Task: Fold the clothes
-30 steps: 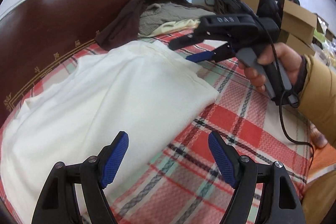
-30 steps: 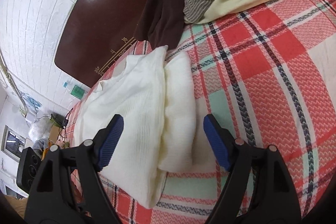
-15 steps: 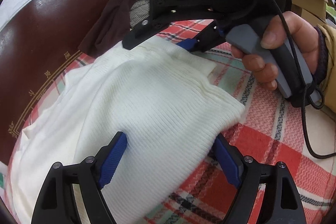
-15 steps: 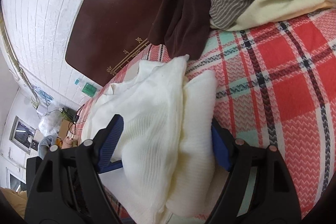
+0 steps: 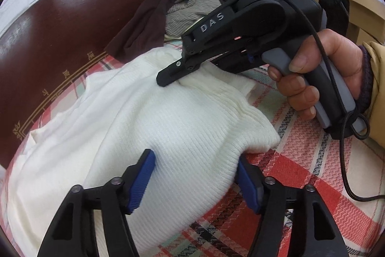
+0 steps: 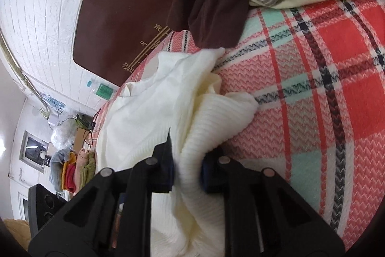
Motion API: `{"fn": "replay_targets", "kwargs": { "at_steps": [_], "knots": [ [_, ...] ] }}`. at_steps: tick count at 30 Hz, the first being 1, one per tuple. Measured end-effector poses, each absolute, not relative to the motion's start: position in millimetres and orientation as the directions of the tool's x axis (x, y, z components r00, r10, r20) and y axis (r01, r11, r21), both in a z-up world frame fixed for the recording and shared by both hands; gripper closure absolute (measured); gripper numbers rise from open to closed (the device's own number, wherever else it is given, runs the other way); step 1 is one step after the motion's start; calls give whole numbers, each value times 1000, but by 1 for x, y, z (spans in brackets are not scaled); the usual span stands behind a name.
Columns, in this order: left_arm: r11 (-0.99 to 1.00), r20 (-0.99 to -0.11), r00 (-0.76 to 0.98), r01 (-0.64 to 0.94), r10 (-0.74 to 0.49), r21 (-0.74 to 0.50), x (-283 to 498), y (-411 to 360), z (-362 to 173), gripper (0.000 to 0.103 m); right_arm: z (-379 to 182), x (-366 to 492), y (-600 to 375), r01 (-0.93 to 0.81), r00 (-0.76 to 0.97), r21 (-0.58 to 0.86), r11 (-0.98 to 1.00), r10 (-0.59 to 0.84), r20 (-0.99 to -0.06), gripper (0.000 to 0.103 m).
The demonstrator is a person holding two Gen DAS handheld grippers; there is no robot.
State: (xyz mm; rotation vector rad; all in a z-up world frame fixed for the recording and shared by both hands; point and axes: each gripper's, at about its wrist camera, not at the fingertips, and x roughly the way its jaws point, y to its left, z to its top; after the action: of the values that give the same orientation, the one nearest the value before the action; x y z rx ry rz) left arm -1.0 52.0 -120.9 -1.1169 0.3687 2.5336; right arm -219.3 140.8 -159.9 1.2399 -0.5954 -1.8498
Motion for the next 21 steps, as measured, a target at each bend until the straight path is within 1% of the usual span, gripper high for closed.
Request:
{"fn": "replay_targets", "kwargs": {
  "at_steps": [1, 4, 9, 16, 21],
  "knots": [
    [-914, -745, -630, -401, 220, 69, -1, 49, -120, 62, -158, -219, 141, 351, -183, 760, -546, -837, -516, 85],
    [-929, -733, -627, -370, 265, -20, -2, 40, -114, 79, -144, -216, 138, 341, -183, 779, -526, -850, -494, 86],
    [-934, -687, -650, -336, 323, -121, -1, 18, -94, 84, -109, -208, 122, 362, -201, 784, -504, -864, -462, 87],
    [-922, -597, -703, -302, 387, -242, 12, -22, -57, 84, -72, -201, 83, 421, -191, 775, -471, -881, -432, 87],
    [-921, -556, -738, -264, 384, -285, 17, -48, -44, 84, -53, -196, 51, 453, -171, 779, -433, -900, -401, 88]
  ]
}}
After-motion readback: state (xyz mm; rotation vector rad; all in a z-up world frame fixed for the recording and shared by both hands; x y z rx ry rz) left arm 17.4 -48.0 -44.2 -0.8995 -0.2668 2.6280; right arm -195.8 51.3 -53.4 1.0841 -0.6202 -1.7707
